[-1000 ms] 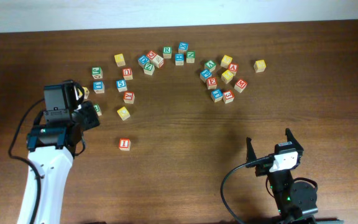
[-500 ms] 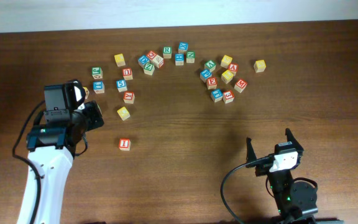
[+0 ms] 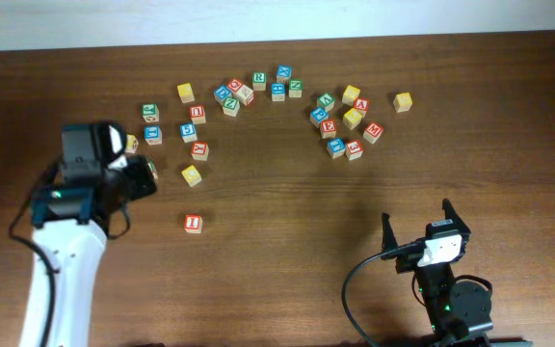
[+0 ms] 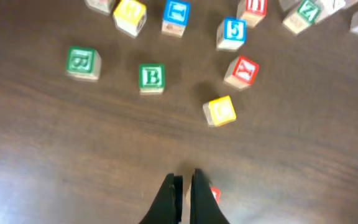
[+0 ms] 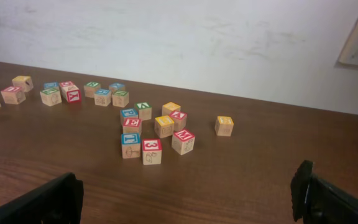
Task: Spell out ICRA
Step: 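Move the left gripper forward toward the yellow C block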
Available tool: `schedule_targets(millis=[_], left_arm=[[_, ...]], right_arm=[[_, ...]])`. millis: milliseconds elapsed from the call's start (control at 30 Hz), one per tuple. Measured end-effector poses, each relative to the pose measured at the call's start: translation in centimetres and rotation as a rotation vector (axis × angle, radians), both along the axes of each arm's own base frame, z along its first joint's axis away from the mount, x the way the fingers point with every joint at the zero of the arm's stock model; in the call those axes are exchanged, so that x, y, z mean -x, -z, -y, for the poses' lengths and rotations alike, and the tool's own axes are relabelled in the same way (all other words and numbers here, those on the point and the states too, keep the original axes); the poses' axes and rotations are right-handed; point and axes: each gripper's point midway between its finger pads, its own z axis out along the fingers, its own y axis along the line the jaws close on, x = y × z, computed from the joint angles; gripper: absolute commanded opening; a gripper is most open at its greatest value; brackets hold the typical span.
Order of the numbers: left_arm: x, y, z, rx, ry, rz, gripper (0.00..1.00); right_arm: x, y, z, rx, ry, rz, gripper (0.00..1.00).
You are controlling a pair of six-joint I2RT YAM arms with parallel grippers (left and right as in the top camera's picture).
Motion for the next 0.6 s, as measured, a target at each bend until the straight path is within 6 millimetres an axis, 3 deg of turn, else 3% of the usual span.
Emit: schedule_targets(millis=[100, 200, 300, 367, 600], left_arm=[[-1.5, -4.9, -0.5, -0.001, -0.011, 0.031, 0.00], [-2.4, -7.5, -0.3, 0.002, -0.004, 0.049, 0.00], [-1.7, -6.0, 0.0, 0.013, 0.004, -0.043, 0.00], [-1.2, -3.9, 0.0, 0.020, 0.003, -0.140, 0.00], [-1.7, 0.2, 0.0, 0.034, 0.004, -0.284, 0.00]], right_arm=[[0.0, 0.0, 0.0, 0.001, -0.001, 0.000, 0.98], [0.0, 0.0, 0.0, 0.000, 0.000, 0.000, 0.98], [0.0, 0.0, 0.0, 0.000, 0.000, 0.000, 0.98], [0.0, 0.0, 0.0, 0.001, 0.000, 0.000, 0.98], [0.0, 0.0, 0.0, 0.001, 0.000, 0.000, 0.98]])
